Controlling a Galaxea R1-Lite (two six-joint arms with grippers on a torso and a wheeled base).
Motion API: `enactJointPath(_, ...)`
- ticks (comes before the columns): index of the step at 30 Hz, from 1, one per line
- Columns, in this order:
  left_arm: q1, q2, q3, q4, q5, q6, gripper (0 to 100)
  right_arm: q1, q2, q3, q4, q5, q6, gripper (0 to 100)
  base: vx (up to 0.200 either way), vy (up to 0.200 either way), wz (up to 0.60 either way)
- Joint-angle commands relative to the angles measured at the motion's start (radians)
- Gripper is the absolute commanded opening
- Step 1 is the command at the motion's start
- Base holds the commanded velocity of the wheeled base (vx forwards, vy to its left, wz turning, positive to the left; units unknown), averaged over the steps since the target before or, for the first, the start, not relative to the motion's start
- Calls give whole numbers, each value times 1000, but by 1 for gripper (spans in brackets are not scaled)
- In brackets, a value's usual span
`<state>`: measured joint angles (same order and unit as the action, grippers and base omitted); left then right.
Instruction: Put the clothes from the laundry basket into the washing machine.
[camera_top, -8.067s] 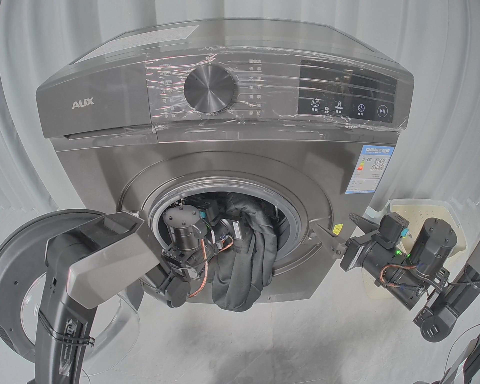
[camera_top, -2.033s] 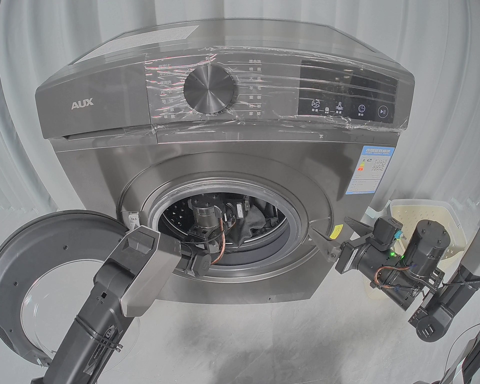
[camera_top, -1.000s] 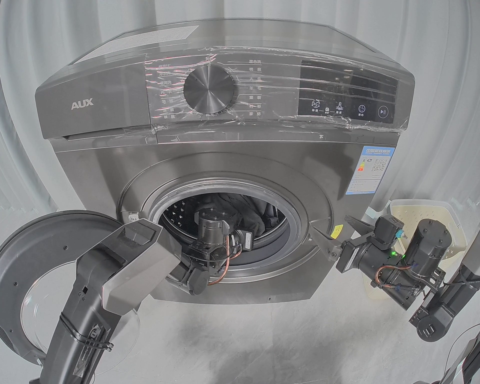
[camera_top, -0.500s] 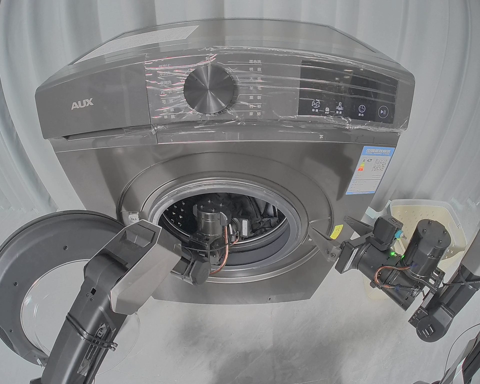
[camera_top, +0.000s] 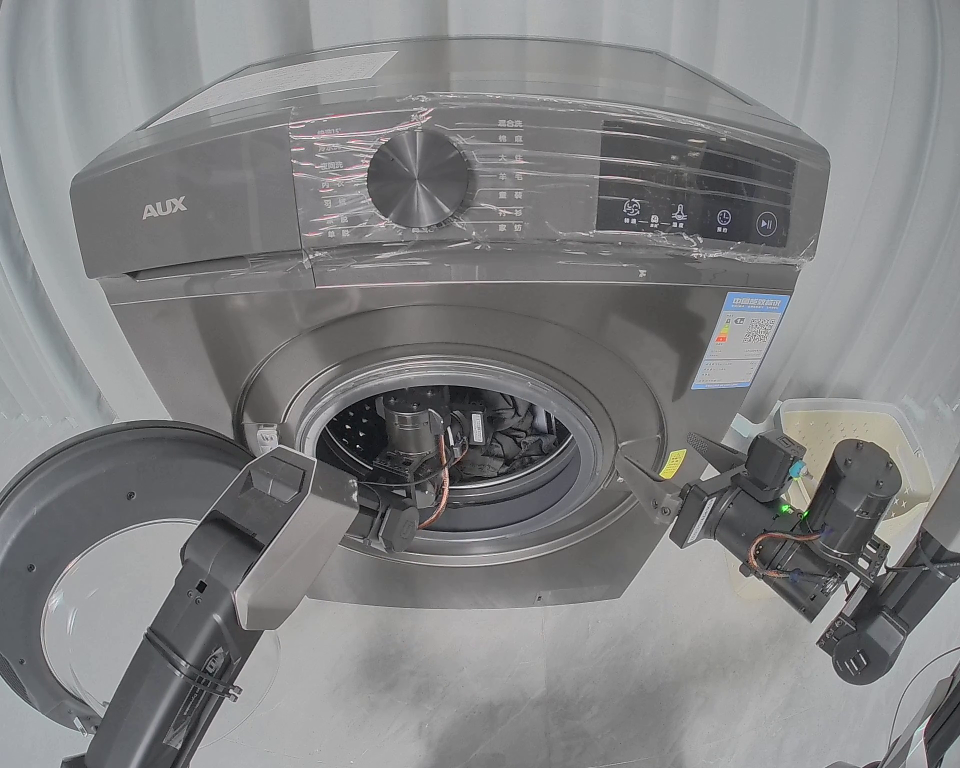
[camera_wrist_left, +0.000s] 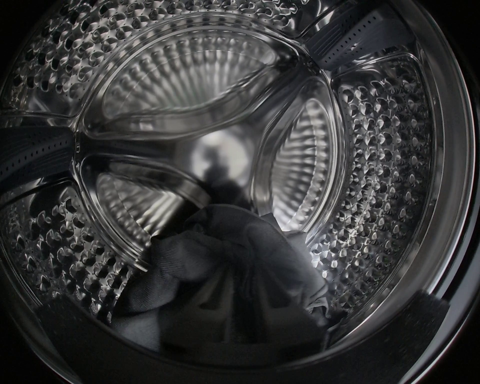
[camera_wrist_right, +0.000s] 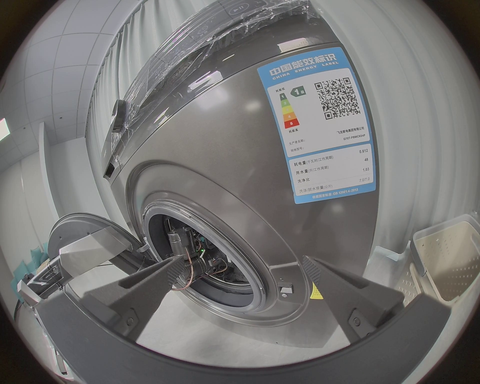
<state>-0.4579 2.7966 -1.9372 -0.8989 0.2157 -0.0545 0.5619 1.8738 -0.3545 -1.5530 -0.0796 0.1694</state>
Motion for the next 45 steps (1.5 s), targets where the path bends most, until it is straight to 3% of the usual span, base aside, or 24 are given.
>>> enactJointPath(1,1,12,3,0,1,1,100,0,1,0,-2,0,1,100,0,0,0)
enactJointPath(14,-61,-55,162,-37,1,2,100,-2,1,0,-1,0,2,100,0,0,0)
enactJointPath(24,-186,-370,632,-118,28,1,100,0,2,6,-1,0,2,100,0,0,0)
enactJointPath(31,-229,-502,903,-236,28,-5,100,1,1,11,-1,0,2,100,0,0,0)
enactJointPath(40,-251,-661,1163,-382,27,-10,100,4,2,14,-1,-2,4,100,0,0,0)
enactJointPath(45,-280,-764,1264,-437,27,-44,100,7,-2,19,-1,-9,2,100,0,0,0)
